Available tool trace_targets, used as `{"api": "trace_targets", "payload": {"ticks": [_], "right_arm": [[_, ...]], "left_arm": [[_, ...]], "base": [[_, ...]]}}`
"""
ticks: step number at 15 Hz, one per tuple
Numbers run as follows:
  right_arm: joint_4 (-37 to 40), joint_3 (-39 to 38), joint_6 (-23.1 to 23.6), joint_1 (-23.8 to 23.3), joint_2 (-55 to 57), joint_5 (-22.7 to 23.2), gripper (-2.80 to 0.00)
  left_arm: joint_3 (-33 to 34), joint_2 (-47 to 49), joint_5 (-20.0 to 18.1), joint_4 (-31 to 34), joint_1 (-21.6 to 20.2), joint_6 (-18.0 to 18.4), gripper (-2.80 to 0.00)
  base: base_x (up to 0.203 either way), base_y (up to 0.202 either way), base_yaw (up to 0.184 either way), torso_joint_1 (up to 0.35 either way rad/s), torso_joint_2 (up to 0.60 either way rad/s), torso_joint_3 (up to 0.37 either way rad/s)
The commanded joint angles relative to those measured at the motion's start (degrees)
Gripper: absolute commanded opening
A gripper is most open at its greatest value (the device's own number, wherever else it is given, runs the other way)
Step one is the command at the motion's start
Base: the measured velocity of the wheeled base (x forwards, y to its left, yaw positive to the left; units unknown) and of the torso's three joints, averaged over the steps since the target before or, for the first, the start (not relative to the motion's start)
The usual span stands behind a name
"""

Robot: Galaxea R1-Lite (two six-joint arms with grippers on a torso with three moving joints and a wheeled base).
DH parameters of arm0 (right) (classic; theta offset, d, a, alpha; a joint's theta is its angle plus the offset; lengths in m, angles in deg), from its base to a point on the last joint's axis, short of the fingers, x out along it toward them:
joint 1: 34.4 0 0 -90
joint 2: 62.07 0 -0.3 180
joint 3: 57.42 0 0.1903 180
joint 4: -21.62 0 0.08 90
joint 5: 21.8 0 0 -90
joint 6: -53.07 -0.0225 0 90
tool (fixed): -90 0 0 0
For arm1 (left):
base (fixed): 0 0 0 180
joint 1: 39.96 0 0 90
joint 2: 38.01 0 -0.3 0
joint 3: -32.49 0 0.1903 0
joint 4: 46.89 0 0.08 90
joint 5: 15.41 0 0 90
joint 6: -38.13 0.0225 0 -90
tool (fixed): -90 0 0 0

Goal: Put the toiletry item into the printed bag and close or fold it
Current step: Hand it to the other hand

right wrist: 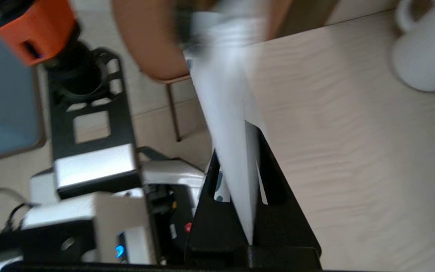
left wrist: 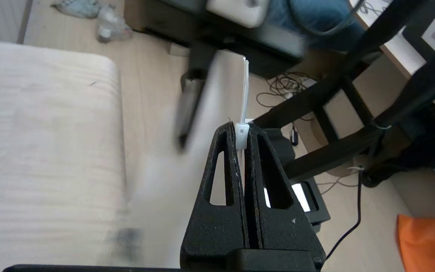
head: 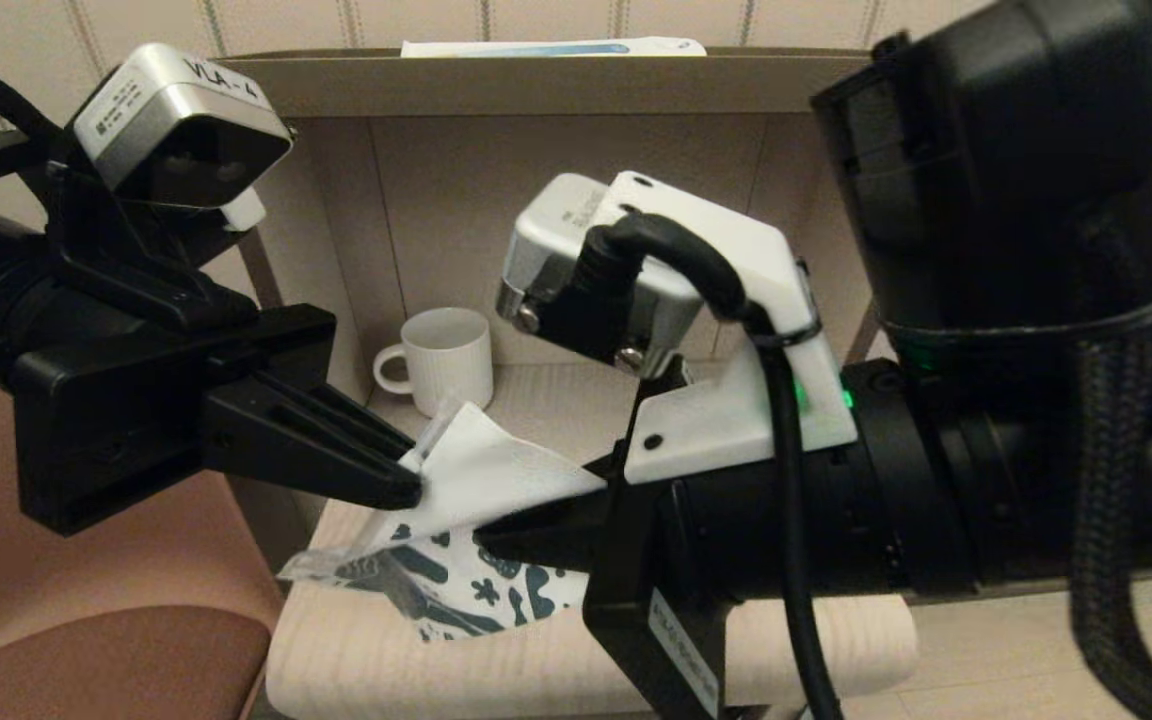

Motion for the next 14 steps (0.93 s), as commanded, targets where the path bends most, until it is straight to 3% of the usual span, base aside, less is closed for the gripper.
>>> {"api": "trace_targets", "payload": {"ticks": [1, 14], "right_arm": [[0.04, -1.55, 0.20, 0.53, -2.12, 1.33, -2.80], [-0.12, -3.23, 0.39, 0.63, -5.63, 1.61, -2.80]], "left_arm": [[0.05, 1.22, -0.32, 0.41, -0.25, 0.32, -2.80], [3.02, 1.38, 0.03, -1.44, -0.25, 0.41, -2.80]], "base": [[0.000, 0.000, 0.000, 0.000, 0.00, 0.000], [0.000, 0.000, 0.000, 0.000, 0.00, 0.000]]}}
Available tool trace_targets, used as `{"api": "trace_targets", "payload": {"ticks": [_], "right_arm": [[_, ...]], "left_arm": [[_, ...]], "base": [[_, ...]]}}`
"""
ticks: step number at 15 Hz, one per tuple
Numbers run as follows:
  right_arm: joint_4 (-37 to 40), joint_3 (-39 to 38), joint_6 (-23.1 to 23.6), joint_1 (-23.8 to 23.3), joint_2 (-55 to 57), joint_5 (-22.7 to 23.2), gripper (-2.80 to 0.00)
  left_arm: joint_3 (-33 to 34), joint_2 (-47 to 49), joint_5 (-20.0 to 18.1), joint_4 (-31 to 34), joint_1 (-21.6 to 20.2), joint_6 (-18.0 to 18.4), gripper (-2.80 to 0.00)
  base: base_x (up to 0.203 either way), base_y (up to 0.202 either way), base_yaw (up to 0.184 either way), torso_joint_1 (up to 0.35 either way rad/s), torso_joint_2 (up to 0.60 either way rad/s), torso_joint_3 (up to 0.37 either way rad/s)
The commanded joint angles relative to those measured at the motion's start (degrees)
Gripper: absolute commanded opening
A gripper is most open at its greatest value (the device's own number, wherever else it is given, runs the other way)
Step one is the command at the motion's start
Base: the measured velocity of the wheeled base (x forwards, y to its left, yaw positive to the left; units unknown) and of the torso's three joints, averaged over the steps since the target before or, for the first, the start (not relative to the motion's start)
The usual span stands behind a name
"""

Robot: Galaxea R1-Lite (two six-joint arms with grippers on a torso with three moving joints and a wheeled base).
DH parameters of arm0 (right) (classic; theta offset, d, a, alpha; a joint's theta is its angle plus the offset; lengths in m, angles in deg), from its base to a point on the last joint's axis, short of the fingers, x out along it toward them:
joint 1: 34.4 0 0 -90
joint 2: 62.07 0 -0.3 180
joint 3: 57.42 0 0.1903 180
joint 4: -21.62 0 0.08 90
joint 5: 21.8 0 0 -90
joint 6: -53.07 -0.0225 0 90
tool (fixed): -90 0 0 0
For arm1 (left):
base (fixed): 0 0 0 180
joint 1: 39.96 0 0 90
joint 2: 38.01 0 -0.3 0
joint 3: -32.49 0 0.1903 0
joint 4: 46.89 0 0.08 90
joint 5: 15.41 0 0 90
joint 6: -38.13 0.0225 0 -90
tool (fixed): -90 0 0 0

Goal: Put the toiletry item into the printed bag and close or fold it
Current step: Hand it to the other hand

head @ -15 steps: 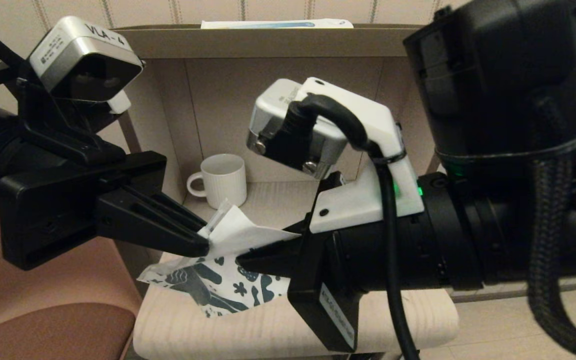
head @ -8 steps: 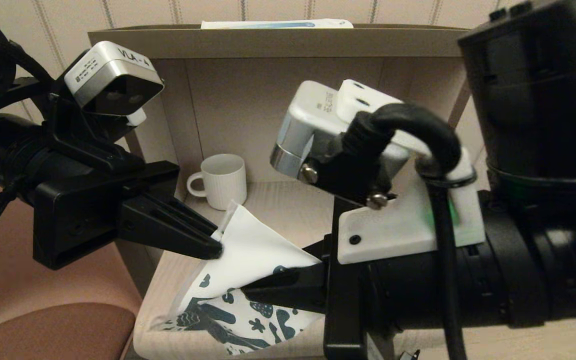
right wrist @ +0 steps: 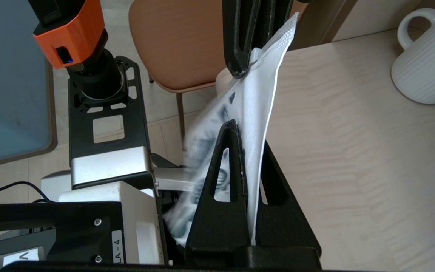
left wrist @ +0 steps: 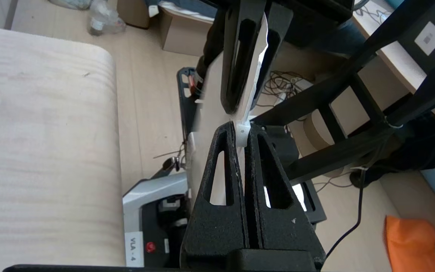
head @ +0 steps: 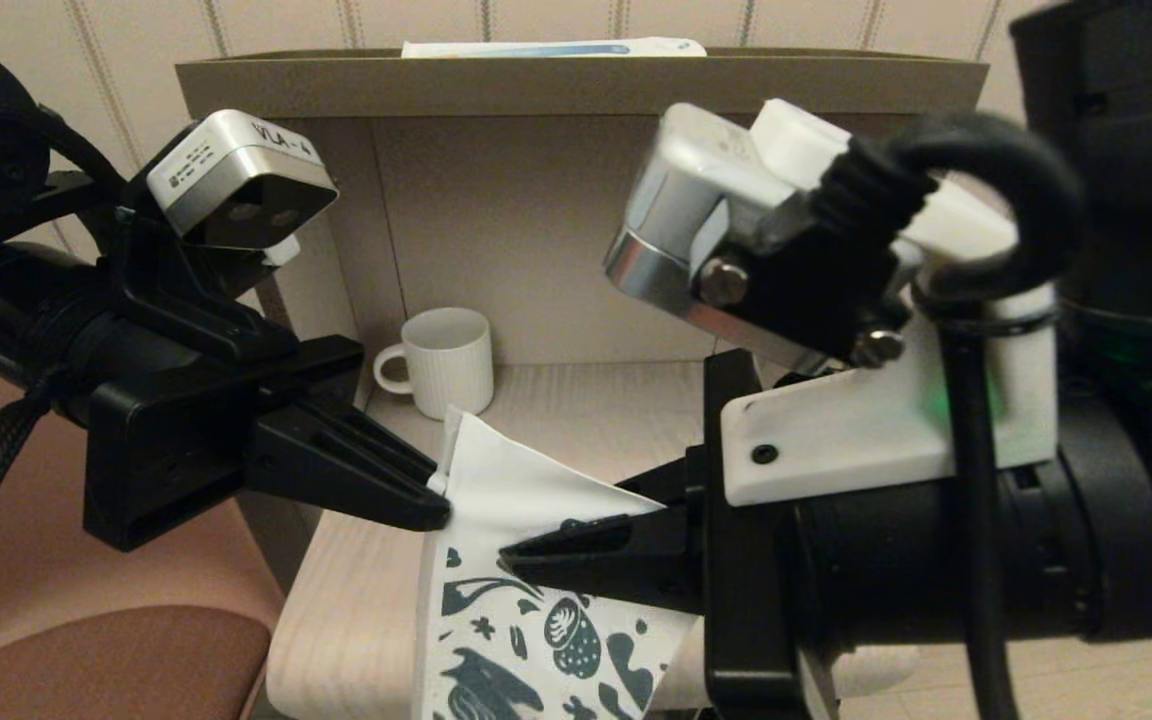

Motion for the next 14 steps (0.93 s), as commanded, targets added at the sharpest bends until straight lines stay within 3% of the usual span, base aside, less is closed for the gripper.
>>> {"api": "trace_targets", "payload": {"ticks": [1, 12, 13, 14], "right_arm": [[0.17, -0.32, 0.06, -0.04, -0.44, 0.07, -2.80], [0.17, -1.45, 0.32, 0.13, -0.53, -0.06, -2.80], [-0.06, -1.73, 0.62, 0.11, -0.53, -0.27, 0.00], [-0.97, -2.01, 0.85, 0.14, -0.51, -0.39, 0.00]], "left_arm": [[0.03, 0.04, -0.43, 0.40, 0.02, 0.31, -2.80], [-0.12, -0.55, -0.52, 0.40, 0.02, 0.26, -2.80], [-0.12, -0.55, -0.52, 0.45, 0.02, 0.26, -2.80], [-0.03, -0.68, -0.52, 0.49, 0.02, 0.26, -2.80]], "base": [[0.000, 0.000, 0.000, 0.000, 0.00, 0.000], [0.000, 0.000, 0.000, 0.000, 0.00, 0.000], [0.000, 0.000, 0.000, 0.000, 0.00, 0.000], [0.000, 0.000, 0.000, 0.000, 0.00, 0.000]]}}
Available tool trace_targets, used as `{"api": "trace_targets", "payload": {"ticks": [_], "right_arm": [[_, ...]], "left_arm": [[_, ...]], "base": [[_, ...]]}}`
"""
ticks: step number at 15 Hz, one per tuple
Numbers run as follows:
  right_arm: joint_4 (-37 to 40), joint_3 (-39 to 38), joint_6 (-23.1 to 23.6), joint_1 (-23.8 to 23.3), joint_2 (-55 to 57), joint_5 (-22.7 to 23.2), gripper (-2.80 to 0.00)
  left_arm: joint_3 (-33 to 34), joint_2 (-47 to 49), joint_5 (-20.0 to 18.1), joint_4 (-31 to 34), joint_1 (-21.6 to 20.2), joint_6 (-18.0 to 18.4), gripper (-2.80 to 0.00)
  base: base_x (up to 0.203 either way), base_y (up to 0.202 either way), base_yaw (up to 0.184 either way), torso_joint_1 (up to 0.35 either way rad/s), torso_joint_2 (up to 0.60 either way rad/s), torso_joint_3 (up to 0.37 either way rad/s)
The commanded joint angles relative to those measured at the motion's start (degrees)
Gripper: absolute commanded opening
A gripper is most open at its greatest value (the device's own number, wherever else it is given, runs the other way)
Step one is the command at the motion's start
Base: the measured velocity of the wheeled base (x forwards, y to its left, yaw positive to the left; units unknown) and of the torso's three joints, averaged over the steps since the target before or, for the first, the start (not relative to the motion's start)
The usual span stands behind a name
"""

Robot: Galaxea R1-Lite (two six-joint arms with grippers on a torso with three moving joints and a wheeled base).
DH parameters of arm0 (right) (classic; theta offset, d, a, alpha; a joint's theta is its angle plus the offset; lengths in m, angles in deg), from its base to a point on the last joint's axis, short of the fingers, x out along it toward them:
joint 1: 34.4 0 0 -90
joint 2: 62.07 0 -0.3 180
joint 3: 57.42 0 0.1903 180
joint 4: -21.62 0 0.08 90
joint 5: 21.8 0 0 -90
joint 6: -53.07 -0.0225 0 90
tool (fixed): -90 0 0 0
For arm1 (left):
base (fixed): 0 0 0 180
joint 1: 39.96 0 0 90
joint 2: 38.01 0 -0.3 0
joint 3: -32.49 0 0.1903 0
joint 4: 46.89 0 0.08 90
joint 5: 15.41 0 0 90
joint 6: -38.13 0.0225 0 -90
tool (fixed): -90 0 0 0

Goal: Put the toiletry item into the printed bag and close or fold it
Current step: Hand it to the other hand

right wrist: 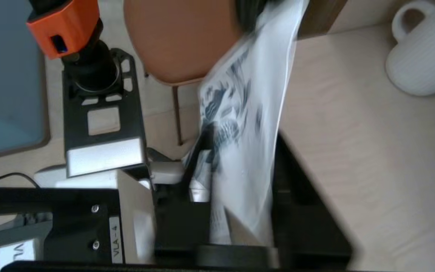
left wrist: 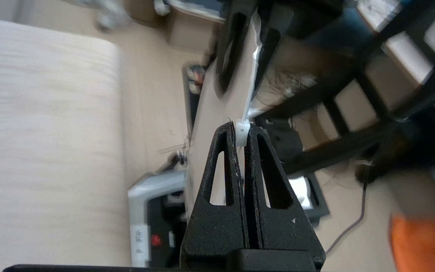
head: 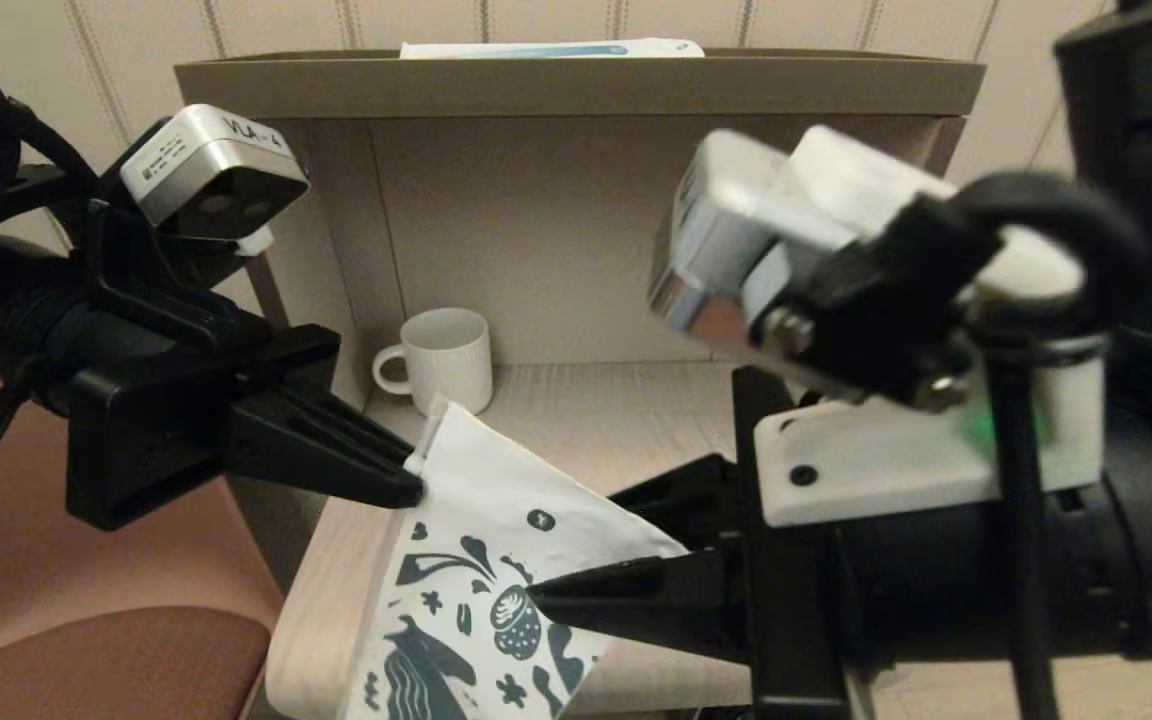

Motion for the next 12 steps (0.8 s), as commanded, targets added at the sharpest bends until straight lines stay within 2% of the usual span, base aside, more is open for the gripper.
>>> {"api": "trace_targets", "payload": {"ticks": [1, 8, 10, 12], "right_arm": [[-1.76, -0.46, 0.15, 0.02, 0.18, 0.01, 0.00], [-1.44, 4.15, -0.27, -0.74, 0.60, -0.14, 0.00], [4.58, 8.76, -0.28, -4.04, 0.70, -0.15, 0.00], [11.61, 11.98, -0.28, -5.41, 0.16, -0.16, 0.00]], "left_arm": [[0.13, -0.23, -0.61, 0.45, 0.19, 0.34, -2.80], [-1.04, 0.10, 0.69, -1.48, 0.39, 0.47, -2.80], [-2.96, 0.28, 6.52, -4.20, 1.29, 0.34, -2.80], [-5.42, 0.84, 13.80, -5.14, 3.70, 0.28, -2.80]], "base": [[0.000, 0.000, 0.000, 0.000, 0.00, 0.000], [0.000, 0.000, 0.000, 0.000, 0.00, 0.000], [0.000, 0.000, 0.000, 0.000, 0.00, 0.000], [0.000, 0.000, 0.000, 0.000, 0.00, 0.000]]}}
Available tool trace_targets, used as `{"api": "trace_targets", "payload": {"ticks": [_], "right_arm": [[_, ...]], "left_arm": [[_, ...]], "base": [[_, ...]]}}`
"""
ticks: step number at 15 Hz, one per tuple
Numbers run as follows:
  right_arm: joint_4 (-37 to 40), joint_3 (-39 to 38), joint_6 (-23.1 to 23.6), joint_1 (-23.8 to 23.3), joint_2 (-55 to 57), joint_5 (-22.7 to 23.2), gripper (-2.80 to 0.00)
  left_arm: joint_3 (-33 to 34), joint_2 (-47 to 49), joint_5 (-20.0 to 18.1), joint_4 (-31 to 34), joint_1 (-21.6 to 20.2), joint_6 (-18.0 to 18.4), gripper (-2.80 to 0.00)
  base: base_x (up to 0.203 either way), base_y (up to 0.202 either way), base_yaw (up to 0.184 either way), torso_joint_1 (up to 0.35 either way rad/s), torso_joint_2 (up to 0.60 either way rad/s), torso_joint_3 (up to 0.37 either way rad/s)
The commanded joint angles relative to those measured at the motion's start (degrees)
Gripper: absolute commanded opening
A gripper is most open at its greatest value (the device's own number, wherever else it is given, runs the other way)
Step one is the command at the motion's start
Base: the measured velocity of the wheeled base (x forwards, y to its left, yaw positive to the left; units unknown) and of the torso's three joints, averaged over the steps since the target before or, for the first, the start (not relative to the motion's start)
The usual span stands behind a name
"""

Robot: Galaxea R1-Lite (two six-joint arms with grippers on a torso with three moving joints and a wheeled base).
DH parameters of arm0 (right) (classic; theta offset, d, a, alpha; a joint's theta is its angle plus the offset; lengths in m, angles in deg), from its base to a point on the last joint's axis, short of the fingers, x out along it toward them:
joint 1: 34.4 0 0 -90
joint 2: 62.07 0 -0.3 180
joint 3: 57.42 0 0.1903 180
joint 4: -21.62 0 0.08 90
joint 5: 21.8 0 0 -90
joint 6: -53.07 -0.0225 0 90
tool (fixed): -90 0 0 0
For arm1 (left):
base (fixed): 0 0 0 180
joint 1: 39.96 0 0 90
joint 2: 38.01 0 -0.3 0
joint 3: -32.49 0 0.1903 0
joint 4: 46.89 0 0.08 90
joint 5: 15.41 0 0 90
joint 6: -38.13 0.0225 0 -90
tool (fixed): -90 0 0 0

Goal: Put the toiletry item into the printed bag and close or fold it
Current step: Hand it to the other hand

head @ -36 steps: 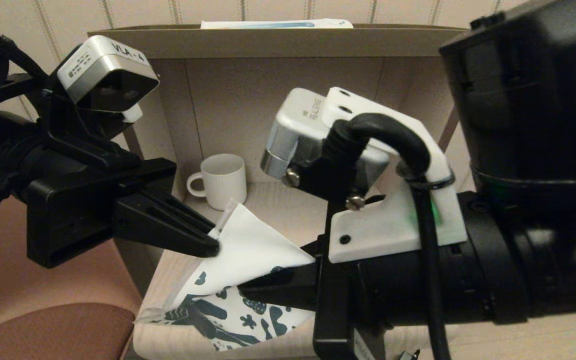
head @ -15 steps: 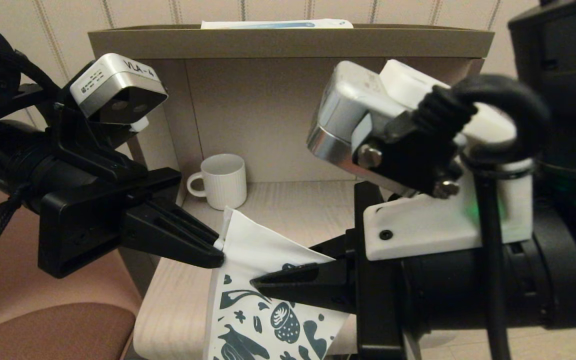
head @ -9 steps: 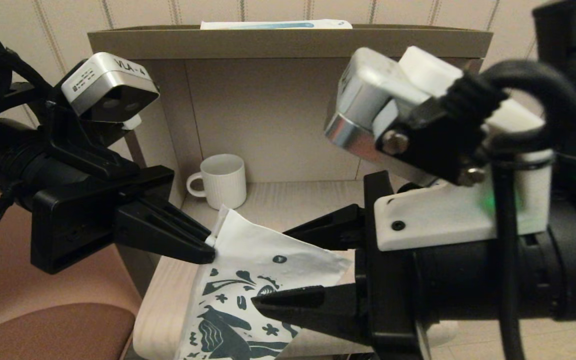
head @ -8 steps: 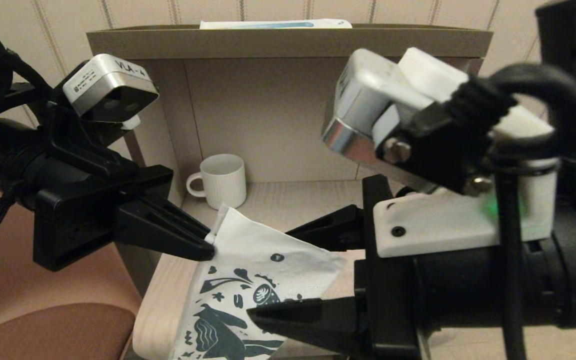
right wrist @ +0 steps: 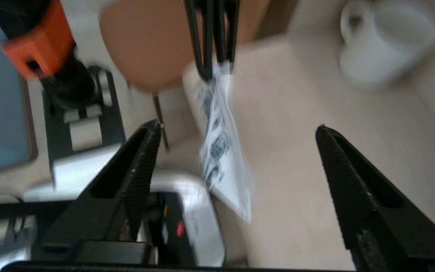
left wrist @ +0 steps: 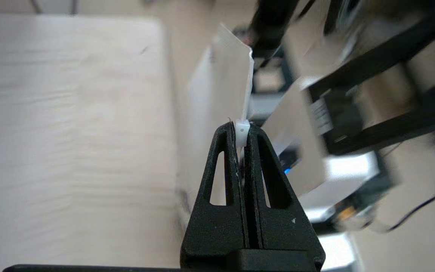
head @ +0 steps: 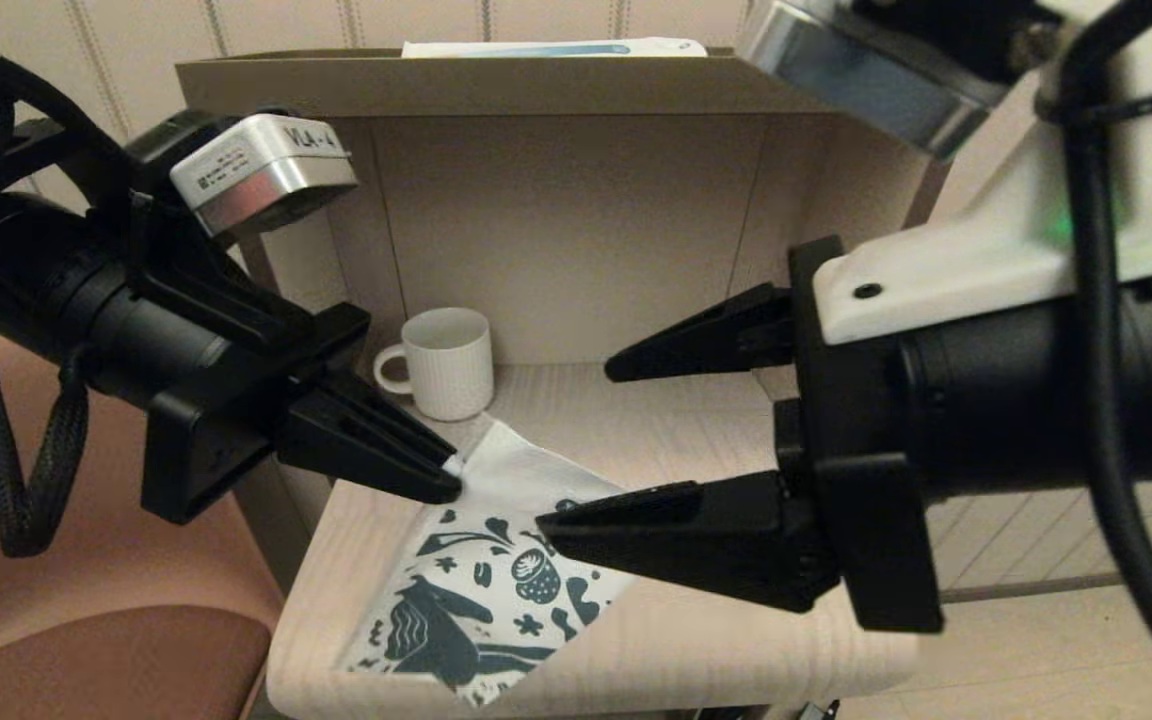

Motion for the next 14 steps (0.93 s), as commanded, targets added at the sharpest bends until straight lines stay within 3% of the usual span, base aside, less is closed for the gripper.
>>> {"api": "trace_targets", "payload": {"ticks": [1, 3, 6, 10, 12, 14], "right_arm": [[4.29, 1.92, 0.12, -1.54, -1.10, 0.05, 0.00], [6.82, 0.74, 0.33, -3.43, -4.09, 0.23, 0.00], [8.08, -4.81, 0.73, -6.19, -8.17, 2.44, 0.00], [7.70, -9.60, 2.40, -12.90, -8.68, 16.75, 0.00], [4.62, -12.10, 2.64, -13.72, -8.31, 20.68, 0.00], [-0.93, -13.82, 2.56, -13.65, -7.37, 21.80, 0.00]], "left_arm": [[-3.09, 1.66, 5.08, 0.17, 2.34, 0.25, -2.80], [-5.82, 3.27, 12.98, 0.11, 6.36, 0.39, -2.80], [-6.37, 3.62, 19.38, -1.70, 12.03, 0.28, -2.80], [-6.56, 2.60, 19.85, -5.46, 13.20, -2.66, -2.80], [-6.64, 1.17, 19.85, -7.30, 13.25, -3.59, -2.80], [-6.60, 0.02, 19.85, -8.13, 13.29, -4.65, -2.80]], "base": [[0.000, 0.000, 0.000, 0.000, 0.00, 0.000], [0.000, 0.000, 0.000, 0.000, 0.00, 0.000], [0.000, 0.000, 0.000, 0.000, 0.00, 0.000], [0.000, 0.000, 0.000, 0.000, 0.00, 0.000], [0.000, 0.000, 0.000, 0.000, 0.00, 0.000], [0.000, 0.000, 0.000, 0.000, 0.00, 0.000]]}}
